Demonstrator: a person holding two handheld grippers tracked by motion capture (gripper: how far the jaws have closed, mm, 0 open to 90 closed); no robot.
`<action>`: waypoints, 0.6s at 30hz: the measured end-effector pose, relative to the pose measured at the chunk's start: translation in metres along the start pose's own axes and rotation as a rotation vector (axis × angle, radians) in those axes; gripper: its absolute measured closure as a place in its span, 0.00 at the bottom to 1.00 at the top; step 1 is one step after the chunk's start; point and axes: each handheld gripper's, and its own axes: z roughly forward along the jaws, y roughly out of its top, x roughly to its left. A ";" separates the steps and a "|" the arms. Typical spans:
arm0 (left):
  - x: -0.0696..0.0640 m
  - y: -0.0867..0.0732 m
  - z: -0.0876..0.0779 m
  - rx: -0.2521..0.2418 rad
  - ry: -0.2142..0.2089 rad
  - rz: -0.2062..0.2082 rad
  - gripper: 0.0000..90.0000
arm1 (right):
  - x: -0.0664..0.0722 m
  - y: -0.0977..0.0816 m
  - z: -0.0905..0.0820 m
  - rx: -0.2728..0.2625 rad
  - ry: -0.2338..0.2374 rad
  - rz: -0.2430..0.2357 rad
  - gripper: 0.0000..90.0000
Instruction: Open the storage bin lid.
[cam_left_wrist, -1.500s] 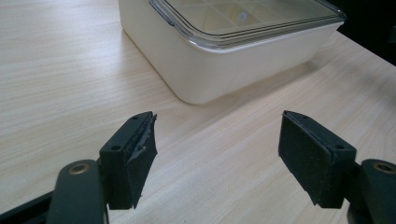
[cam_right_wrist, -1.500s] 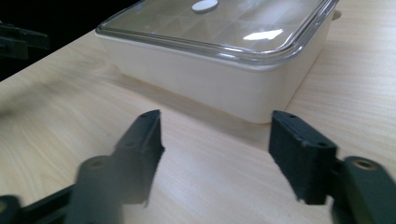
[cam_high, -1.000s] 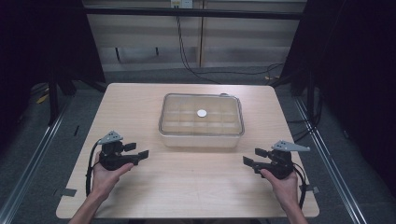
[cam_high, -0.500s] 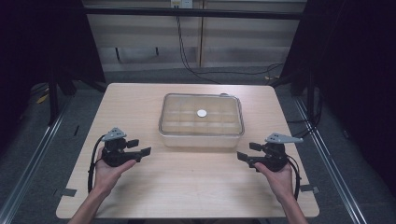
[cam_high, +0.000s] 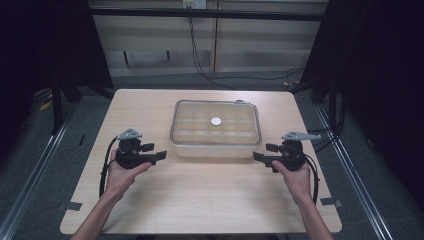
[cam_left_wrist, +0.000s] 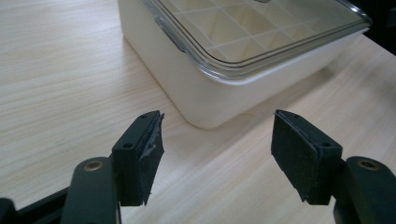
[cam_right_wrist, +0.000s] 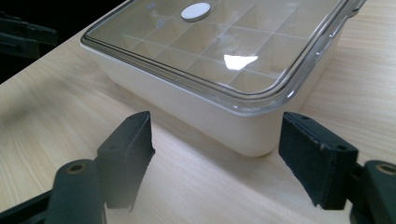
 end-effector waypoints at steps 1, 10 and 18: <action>0.001 0.002 0.001 0.001 -0.003 -0.001 0.38 | -0.001 0.002 0.002 0.004 0.000 0.001 0.30; 0.003 0.026 0.010 0.009 0.001 0.051 0.34 | -0.010 0.020 0.006 0.026 -0.041 -0.006 0.20; 0.004 0.043 0.020 0.009 -0.015 0.059 0.31 | -0.020 0.034 0.009 0.039 -0.035 0.008 0.23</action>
